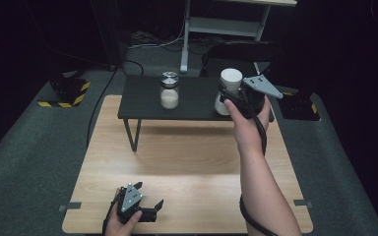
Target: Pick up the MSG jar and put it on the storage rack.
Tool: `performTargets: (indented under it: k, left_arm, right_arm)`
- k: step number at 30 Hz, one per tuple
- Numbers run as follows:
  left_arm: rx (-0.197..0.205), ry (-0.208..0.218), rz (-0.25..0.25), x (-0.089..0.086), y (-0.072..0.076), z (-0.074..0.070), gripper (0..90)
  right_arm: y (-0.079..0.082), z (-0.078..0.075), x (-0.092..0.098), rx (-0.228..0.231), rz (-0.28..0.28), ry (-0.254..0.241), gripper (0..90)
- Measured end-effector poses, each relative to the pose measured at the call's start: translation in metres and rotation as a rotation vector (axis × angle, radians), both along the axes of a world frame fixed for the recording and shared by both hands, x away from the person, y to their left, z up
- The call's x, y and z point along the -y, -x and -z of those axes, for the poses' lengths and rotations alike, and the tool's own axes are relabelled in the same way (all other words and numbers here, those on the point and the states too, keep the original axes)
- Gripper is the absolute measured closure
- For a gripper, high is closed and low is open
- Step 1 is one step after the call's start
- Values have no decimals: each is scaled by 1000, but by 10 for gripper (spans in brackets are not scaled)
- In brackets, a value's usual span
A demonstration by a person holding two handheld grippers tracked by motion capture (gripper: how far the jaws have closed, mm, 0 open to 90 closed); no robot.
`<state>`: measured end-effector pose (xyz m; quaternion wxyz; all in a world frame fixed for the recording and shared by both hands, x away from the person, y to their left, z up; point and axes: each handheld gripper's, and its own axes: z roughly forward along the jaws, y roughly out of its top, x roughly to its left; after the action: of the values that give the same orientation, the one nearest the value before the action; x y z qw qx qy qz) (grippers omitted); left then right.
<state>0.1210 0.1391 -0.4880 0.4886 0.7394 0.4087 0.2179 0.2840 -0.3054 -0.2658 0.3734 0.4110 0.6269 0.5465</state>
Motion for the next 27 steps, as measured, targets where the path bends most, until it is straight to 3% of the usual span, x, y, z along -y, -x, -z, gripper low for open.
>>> performTargets:
  k: [14,27]
  left_arm:
    - [1,13,7,-2,0,1,2]
    - [3,10,6,-2,0,1,2]
  right_arm:
    - [-31,10,-13,-13,25,-4,341]
    - [-36,23,-8,5,25,-26,340]
